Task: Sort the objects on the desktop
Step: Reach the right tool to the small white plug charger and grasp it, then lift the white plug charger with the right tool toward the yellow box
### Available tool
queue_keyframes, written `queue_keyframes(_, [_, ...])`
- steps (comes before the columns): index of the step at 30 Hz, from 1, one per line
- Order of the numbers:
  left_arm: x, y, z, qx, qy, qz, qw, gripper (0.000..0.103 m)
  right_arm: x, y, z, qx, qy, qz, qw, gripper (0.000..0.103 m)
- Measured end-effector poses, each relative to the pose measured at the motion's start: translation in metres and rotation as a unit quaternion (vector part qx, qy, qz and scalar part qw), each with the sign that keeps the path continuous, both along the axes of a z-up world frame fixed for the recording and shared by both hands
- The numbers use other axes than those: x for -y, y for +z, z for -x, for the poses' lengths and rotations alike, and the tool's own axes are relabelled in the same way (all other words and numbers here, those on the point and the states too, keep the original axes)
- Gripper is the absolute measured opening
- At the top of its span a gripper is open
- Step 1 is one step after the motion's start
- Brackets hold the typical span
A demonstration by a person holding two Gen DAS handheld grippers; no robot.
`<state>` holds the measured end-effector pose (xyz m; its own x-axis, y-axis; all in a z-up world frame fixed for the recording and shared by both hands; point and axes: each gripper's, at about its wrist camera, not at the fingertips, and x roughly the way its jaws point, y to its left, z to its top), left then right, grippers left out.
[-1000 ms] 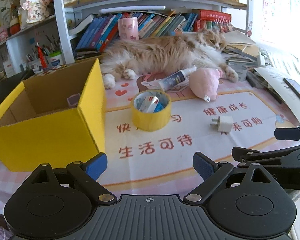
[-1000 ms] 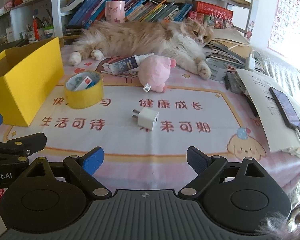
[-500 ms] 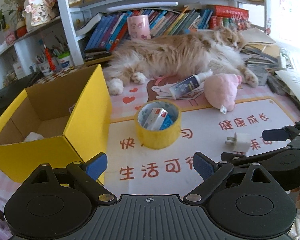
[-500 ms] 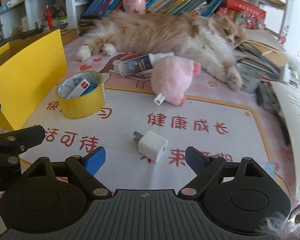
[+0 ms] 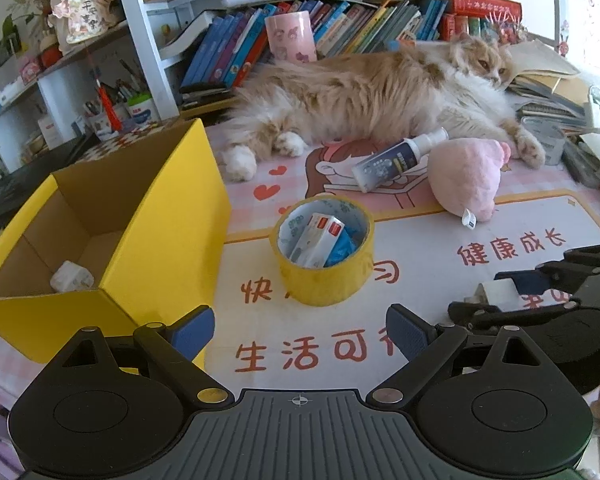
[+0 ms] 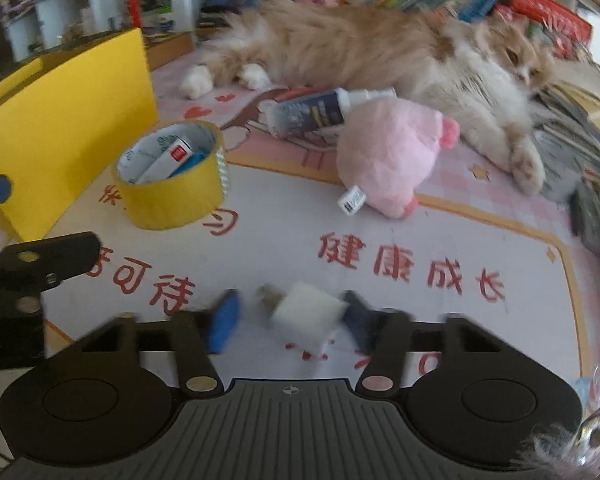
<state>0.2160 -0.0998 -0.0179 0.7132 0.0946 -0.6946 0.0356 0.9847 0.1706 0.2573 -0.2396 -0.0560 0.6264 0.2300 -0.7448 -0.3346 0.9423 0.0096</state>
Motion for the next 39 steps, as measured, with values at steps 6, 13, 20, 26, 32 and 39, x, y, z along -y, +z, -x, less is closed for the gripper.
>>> queue_keyframes(6, [0.006,-0.007,-0.015,-0.01,0.001,0.008,0.9999,0.095,0.013,0.001,-0.002,0.001,-0.005,-0.006,1.0,0.042])
queue_keyframes(13, [0.012,-0.019,-0.054,-0.005,-0.005,-0.004,1.0,0.095,0.036,0.003,-0.002,-0.002,-0.034,-0.013,0.999,0.042])
queue_keyframes(20, [0.008,-0.035,-0.086,-0.023,0.002,0.011,0.9997,0.095,0.042,0.005,0.003,0.002,-0.027,-0.011,1.0,0.042])
queue_keyframes(26, [0.004,-0.042,-0.096,-0.031,-0.018,0.027,0.999,0.092,0.041,0.007,0.006,0.006,-0.019,-0.008,1.0,0.042])
queue_keyframes(32, [-0.002,-0.04,-0.1,-0.032,-0.025,0.048,0.998,0.087,0.042,0.008,0.006,0.004,-0.032,-0.013,0.999,0.042])
queue_keyframes(39, [-0.01,0.001,-0.073,0.043,-0.028,0.081,0.9954,0.087,0.038,0.01,0.009,0.007,-0.037,-0.018,0.999,0.042])
